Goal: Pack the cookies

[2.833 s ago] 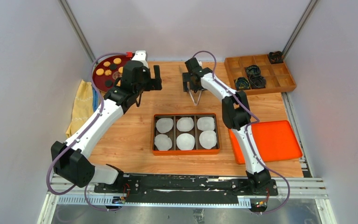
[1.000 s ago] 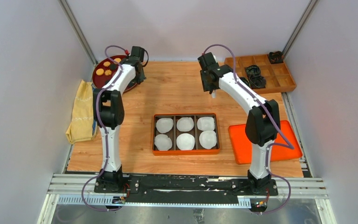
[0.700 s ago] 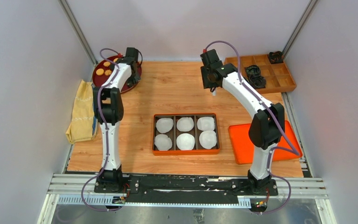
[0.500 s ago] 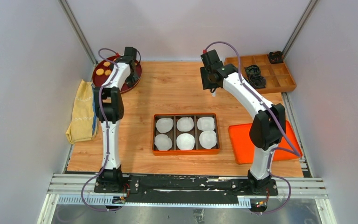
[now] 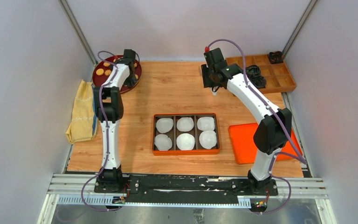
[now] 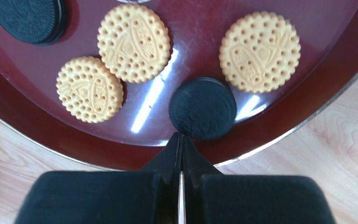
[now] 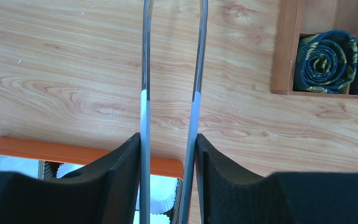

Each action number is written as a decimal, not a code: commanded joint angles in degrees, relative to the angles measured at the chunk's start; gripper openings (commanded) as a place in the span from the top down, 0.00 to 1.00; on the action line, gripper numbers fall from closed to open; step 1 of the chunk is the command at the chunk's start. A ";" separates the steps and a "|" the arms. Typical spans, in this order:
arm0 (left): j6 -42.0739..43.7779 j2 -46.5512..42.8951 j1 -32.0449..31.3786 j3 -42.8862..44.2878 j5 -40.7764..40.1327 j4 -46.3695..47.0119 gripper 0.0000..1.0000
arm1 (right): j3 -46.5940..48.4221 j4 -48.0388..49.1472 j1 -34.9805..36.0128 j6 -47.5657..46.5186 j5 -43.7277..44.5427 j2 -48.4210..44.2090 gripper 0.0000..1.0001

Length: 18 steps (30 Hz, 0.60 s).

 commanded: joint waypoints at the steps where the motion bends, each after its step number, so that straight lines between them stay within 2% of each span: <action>1: -0.47 -0.16 -5.83 -4.72 7.24 -1.32 0.99 | -0.66 1.51 -0.54 -0.08 -0.59 -2.74 0.54; 8: -1.18 1.16 -16.32 -2.59 14.30 -1.28 0.98 | -2.42 1.80 -0.54 -0.06 -0.31 -4.12 0.54; 18: -1.71 8.76 -21.11 11.68 24.49 -0.55 0.97 | -6.37 2.71 -0.51 0.29 -2.08 -6.87 0.54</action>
